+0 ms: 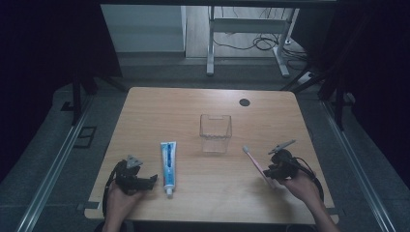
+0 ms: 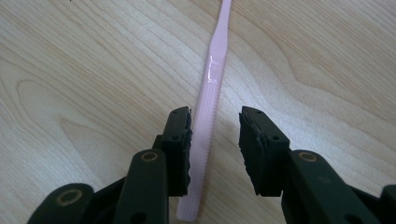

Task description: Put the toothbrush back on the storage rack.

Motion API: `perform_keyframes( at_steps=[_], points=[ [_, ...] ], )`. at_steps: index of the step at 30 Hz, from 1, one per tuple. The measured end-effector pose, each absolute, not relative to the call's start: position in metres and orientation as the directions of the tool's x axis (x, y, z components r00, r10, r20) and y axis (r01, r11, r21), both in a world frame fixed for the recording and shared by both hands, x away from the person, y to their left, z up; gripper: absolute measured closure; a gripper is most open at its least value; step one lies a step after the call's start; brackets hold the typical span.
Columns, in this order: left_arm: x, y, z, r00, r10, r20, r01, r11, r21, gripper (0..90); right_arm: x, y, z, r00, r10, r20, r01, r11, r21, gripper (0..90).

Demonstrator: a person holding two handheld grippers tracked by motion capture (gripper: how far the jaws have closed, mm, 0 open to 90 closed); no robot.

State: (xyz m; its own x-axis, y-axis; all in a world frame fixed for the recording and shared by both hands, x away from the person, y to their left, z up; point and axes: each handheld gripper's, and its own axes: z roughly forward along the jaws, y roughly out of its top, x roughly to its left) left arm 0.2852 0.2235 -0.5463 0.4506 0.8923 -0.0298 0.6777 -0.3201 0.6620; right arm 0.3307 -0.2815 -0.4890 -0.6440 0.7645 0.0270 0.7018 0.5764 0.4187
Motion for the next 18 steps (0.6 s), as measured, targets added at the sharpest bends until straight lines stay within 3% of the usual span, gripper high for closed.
perform_keyframes(
  at_steps=[18],
  points=[
    [0.285,0.223,-0.546,0.451,0.892,-0.030,0.678,-0.320,0.662,0.2,0.366,-0.255,-0.485,-0.646,0.762,0.038,0.745,0.619,0.249,61.2]
  ],
)
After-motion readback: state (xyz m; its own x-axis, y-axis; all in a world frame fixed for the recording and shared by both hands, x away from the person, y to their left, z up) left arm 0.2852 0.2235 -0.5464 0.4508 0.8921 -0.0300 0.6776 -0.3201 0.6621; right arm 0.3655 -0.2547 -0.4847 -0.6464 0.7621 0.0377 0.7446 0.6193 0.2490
